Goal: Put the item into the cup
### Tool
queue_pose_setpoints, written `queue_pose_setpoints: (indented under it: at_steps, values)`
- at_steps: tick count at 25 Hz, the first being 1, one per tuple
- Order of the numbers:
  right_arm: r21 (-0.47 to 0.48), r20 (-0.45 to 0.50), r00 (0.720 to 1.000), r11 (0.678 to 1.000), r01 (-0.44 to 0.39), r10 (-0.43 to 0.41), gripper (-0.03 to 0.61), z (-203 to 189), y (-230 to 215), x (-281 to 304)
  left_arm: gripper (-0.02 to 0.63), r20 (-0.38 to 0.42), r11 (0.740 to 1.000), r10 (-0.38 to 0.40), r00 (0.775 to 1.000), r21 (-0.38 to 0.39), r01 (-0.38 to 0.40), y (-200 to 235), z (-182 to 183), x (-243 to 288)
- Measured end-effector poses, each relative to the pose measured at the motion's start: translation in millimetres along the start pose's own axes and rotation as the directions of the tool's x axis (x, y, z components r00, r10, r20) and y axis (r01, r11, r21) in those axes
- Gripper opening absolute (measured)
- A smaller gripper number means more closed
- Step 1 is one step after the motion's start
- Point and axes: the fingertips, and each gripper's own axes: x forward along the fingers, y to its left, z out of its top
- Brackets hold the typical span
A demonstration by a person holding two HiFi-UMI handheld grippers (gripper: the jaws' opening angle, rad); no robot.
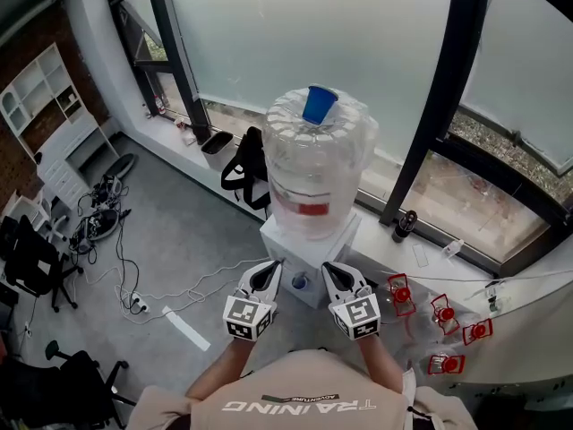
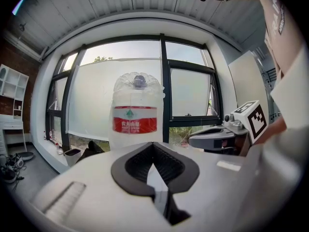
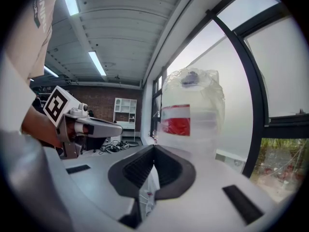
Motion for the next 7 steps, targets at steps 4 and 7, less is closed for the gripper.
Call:
queue_pose_setpoints:
  at_steps: [4,7]
  values:
    - [-0.017,-0.004,1.0,0.999,0.03,-0.031,0.011,-1.1,-6.0,-4.3,0.009,0.003,1.0,0.002,1.0,0.011,-0.002,7.1,2.4,1.8]
    - [-0.016,0.009,0.999,0.998,0.053,-0.052,0.011,1.3,-15.7,-3.4,0.009,0.02,1.0,0.007,1.0,0.019,-0.008,15.4,9.0,7.0]
